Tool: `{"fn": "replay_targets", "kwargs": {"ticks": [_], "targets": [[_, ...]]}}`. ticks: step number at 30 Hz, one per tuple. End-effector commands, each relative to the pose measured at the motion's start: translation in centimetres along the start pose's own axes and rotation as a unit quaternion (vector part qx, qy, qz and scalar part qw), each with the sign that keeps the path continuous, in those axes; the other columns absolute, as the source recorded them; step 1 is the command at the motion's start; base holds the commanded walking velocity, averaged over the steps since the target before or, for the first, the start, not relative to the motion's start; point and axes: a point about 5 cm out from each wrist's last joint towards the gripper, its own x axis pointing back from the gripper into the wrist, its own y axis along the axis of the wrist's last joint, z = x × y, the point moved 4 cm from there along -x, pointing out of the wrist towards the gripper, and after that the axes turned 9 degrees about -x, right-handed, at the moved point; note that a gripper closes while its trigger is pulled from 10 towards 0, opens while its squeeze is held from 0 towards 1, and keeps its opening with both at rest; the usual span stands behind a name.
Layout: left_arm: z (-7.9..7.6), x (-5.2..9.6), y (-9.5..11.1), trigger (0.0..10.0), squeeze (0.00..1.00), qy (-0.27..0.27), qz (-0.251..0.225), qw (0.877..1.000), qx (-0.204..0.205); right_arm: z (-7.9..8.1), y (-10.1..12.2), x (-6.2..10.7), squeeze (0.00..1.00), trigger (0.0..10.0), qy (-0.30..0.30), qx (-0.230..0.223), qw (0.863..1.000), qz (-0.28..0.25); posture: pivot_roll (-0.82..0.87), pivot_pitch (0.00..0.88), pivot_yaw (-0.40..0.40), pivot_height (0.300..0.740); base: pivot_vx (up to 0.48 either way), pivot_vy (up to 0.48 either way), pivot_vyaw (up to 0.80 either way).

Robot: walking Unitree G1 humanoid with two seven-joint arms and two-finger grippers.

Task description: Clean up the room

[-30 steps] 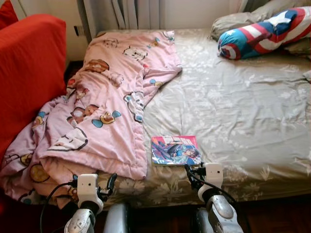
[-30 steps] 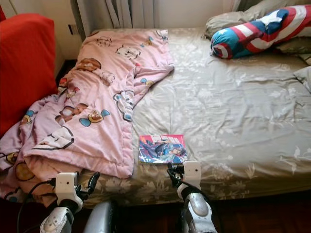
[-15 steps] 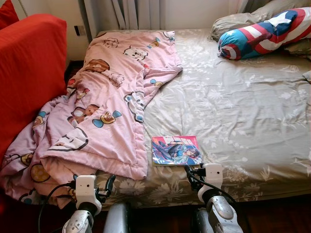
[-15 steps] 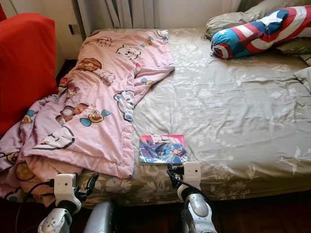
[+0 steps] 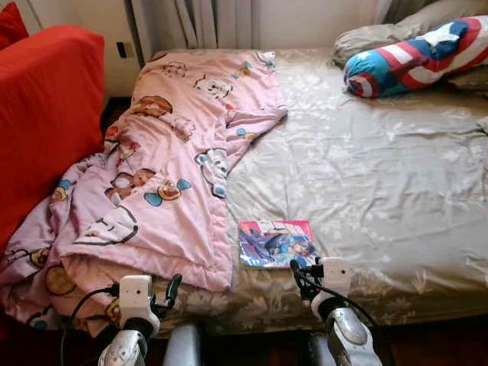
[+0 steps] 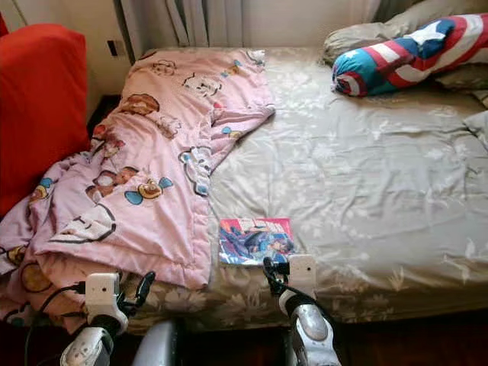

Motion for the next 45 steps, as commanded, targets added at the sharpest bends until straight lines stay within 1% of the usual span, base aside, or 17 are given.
{"fn": "replay_targets", "kwargs": {"ticks": [1, 12, 19, 24, 29, 30, 31, 32, 33, 34, 35, 37, 38, 39, 40, 42, 45], "targets": [[0.0, 0.3, -0.5, 10.0, 0.0, 0.005, 0.008, 1.0, 0.006, -0.2, -0.3, 0.1, 0.0, 10.0, -0.004, -0.003, 1.0, 0.007, 0.02, 0.13, -0.01, 0.608, 0.266, 0.0, 0.0], [0.6, 0.9, -0.7, 10.0, 0.0, 0.013, 0.007, 1.0, 0.003, 0.1, -0.6, 0.1, 0.0, 10.0, 0.004, -0.005, 1.0, 0.015, 0.02, 0.14, -0.013, 0.608, 0.263, 0.0, 0.0], [0.5, 0.9, -0.6, 10.0, 0.0, 0.015, 0.005, 1.0, 0.001, 0.2, -0.8, 0.2, 0.0, 10.0, 0.005, -0.008, 1.0, 0.017, 0.03, 0.155, -0.009, 0.608, 0.0, 0.0, 0.0], [0.4, 1.0, -0.3, 10.0, 0.0, 0.016, 0.001, 1.0, -0.001, 0.2, -0.3, -0.1, 0.0, 10.0, 0.001, -0.017, 1.0, 0.012, 0.04, 0.171, -0.004, 0.608, 0.0, 0.0, 0.0], [0.4, 1.9, 0.1, 10.0, 0.0, 0.015, -0.008, 1.0, -0.007, -0.8, 0.8, -0.7, 0.0, 10.0, -0.022, -0.041, 0.999, 0.0, 0.05, 0.206, 0.012, 0.608, 0.0, 0.0, 0.0], [0.4, 2.3, 0.3, 10.0, 0.0, 0.014, -0.01, 1.0, -0.011, -1.4, 1.2, -0.8, 0.0, 10.0, -0.032, -0.041, 0.999, -0.003, 0.06, 0.221, 0.02, 0.608, 0.0, 0.0, 0.0], [0.4, 2.4, 0.4, 10.0, 0.0, 0.013, -0.01, 1.0, -0.012, -1.5, 1.3, -0.8, 0.0, 10.0, -0.035, -0.041, 0.999, -0.003, 0.06, 0.221, 0.02, 0.608, 0.0, 0.0, 0.0], [0.4, 2.7, 0.5, 10.0, 0.0, 0.013, -0.01, 1.0, -0.013, -1.9, 1.5, -0.9, 0.41, 10.0, -0.041, -0.048, 0.998, -0.005, 0.06, 0.232, 0.027, 0.608, 0.0, 0.0, 0.0], [0.4, 2.9, 0.5, 10.0, 0.0, 0.013, -0.011, 1.0, -0.013, -2.0, 1.5, -0.8, 0.41, 10.0, -0.043, -0.053, 0.998, -0.006, 0.07, 0.237, 0.029, 0.608, 0.0, 0.0, 0.0], [0.4, 3.2, 0.6, 10.0, 0.0, 0.012, -0.011, 1.0, -0.015, -2.5, 1.6, -0.8, 1.0, 10.0, -0.05, -0.061, 0.997, -0.007, 0.08, 0.252, 0.034, 0.608, 0.0, 0.0, 0.0], [0.4, 3.6, 0.6, 10.0, 0.0, 0.011, -0.011, 1.0, -0.017, -2.7, 1.6, -0.7, 1.0, 10.0, -0.055, -0.066, 0.996, -0.008, 0.08, 0.257, 0.035, 0.608, 0.0, 0.0, 0.0], [0.3, 4.5, 0.8, 10.0, 0.0, 0.011, -0.009, 1.0, -0.02, -3.8, 1.8, -0.6, 1.0, 10.0, -0.075, -0.076, 0.994, -0.009, 0.1, 0.282, 0.044, 0.608, 0.0, 0.0, 0.0], [0.4, 4.8, 0.9, 10.0, 0.0, 0.012, -0.008, 1.0, -0.021, -4.2, 1.9, -0.5, 0.74, 10.0, -0.083, -0.082, 0.993, -0.009, 0.1, 0.286, 0.046, 0.608, 0.0, 0.0, 0.0], [0.4, 5.2, 1.0, 10.0, 0.0, 0.013, -0.007, 1.0, -0.023, -4.6, 2.0, -0.5, 0.0, 10.0, -0.089, -0.089, 0.992, -0.01, 0.11, 0.296, 0.05, 0.608, 0.0, 0.0, 0.0], [0.4, 5.2, 1.0, 10.0, 0.0, 0.013, -0.007, 1.0, -0.023, -4.6, 2.0, -0.5, 0.0, 10.0, -0.089, -0.089, 0.992, -0.01, 0.11, 0.296, 0.05, 0.608, 0.0, 0.0, 0.0], [0.5, 5.8, 1.3, 10.0, 0.0, 0.014, -0.006, 1.0, -0.026, -4.8, 2.0, -0.4, 0.0, 10.0, -0.091, -0.099, 0.991, -0.011, 0.12, 0.313, 0.058, 0.608, 0.0, 0.0, 0.0], [0.5, 6.1, 1.4, 10.0, 0.0, 0.014, -0.005, 1.0, -0.028, -4.7, 2.1, -0.5, 0.0, 10.0, -0.089, -0.108, 0.99, -0.011, 0.12, 0.32, 0.063, 0.608, 0.0, 0.0, 0.0]]}}
